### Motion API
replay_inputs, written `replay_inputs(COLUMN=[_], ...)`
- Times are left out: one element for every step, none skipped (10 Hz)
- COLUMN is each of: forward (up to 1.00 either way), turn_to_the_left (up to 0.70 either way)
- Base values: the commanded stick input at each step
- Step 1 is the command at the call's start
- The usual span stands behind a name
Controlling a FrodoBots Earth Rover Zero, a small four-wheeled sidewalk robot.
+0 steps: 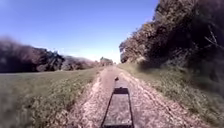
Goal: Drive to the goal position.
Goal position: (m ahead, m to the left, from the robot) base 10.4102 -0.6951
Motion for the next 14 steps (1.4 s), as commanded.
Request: replay_inputs(forward=[0.85, 0.85, 0.85, 0.85, 0.85, 0.85, 0.85, 0.85, 0.85, 0.85, 0.85, 0.85, 0.85, 0.85], turn_to_the_left=[0.0, 0.0, -0.34, -0.34, -0.19, 0.0, 0.0, 0.0, 0.0, 0.0, 0.0, 0.0, 0.0, 0.0])
